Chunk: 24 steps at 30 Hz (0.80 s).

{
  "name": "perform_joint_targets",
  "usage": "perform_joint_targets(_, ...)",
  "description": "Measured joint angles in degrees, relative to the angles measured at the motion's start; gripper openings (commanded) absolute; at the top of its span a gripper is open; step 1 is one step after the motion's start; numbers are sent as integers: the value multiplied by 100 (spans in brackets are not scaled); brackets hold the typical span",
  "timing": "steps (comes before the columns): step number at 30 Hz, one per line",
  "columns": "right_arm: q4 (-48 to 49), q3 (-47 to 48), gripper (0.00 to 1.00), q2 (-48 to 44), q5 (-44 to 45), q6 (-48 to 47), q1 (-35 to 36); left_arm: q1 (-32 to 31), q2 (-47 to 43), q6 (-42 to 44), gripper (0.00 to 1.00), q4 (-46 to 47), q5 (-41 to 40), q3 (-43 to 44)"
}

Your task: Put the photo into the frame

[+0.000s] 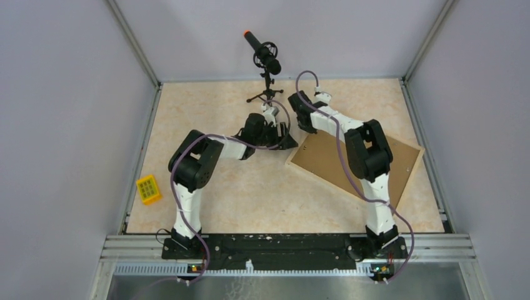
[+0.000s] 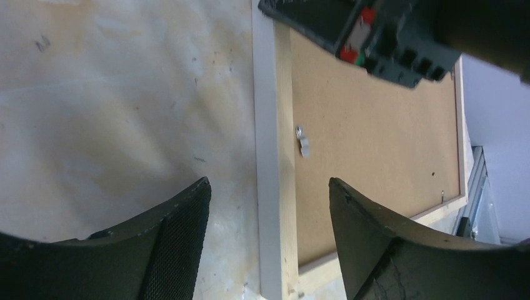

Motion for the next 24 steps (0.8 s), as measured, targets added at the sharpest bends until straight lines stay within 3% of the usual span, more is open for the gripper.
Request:
perform_joint_targets(8,1051,-1606,0,-957,-378,-682,339,-179,-522,-282,71,496,-68,-986)
perform_joint_targets(9,1102,-1646,4,-984,-422,-802,341,-223,-662,-350,70,664,-63,-1263)
perform_joint_targets(12,1425,-1910,47,-1139,-662,-1191,326,-365,-1027,-476,68,1034,-39,-1945)
perform_joint_targets(14,1683,-2269,64,-1386,-920,-1519,313,-448,-1152,-527,64,1172,-48,-2194)
perform_joint_targets(15,1777,-2514,67,-1576,-1067,-1718,315,-483,-1176,-542,62,1237,-50,-2273)
perform_joint_targets(18,1792,-2916,68,-2124,-1405,-2081,323,-533,-1180,-573,57,1307,-57,-2330)
perform_joint_targets(24,2138,-3368,49,-2942,-2288,-2120,138,-570,-1080,-737,49,1375,-90,-2352)
